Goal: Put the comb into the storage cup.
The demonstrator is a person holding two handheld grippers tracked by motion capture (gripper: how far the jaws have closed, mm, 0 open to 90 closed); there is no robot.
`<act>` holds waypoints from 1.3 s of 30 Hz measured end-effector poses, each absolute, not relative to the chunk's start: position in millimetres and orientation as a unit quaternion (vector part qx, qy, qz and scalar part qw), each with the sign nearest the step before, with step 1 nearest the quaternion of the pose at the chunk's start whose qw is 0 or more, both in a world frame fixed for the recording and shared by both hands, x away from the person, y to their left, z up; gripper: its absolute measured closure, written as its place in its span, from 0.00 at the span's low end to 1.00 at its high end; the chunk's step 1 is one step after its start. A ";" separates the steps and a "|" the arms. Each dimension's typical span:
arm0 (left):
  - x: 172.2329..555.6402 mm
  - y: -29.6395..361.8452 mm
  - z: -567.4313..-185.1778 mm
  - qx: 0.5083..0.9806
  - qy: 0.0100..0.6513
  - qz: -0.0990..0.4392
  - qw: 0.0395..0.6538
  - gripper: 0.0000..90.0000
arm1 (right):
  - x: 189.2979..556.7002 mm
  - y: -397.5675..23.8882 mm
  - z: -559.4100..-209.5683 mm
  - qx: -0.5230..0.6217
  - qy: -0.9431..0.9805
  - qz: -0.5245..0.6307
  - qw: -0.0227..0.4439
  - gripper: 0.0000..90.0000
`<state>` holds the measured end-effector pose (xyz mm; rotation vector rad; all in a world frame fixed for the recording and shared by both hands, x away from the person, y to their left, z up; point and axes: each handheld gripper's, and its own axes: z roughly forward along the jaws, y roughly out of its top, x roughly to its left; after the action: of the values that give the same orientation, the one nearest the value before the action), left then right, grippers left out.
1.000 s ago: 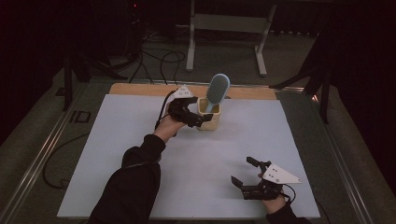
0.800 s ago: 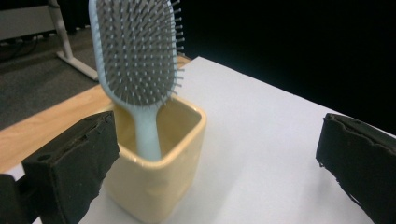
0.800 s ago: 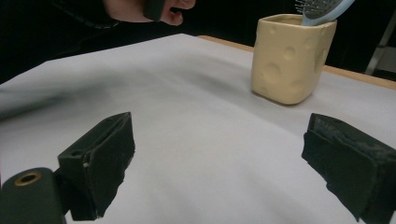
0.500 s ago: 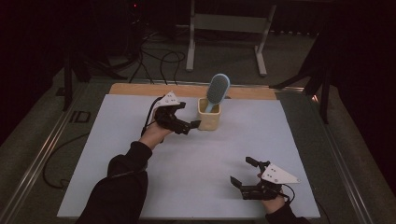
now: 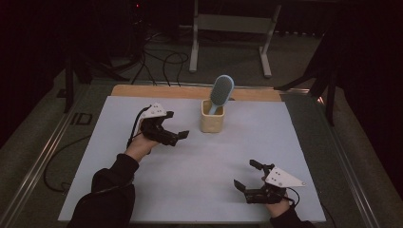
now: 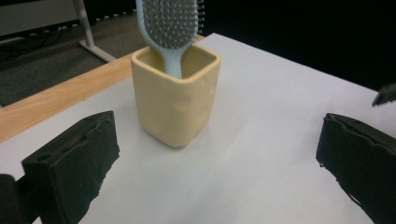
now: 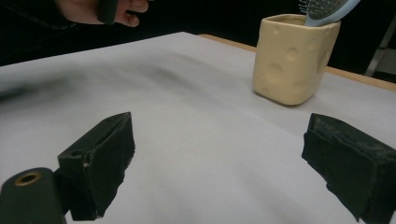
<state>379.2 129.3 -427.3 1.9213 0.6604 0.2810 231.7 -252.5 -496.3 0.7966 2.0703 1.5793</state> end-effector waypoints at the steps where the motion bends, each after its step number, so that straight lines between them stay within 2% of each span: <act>1: 377.0 131.5 -429.2 0.801 0.277 0.118 0.518 0.00 | 231.7 -252.4 -496.3 0.286 0.744 0.567 0.208 0.10; 39: 301.2 206.8 -459.3 0.812 0.295 0.133 0.485 0.00 | 232.5 -250.2 -497.1 0.285 0.747 0.564 0.208 0.10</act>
<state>301.2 206.8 -459.3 1.9775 0.7179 0.3247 232.5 -250.2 -497.1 0.7939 2.0782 1.5700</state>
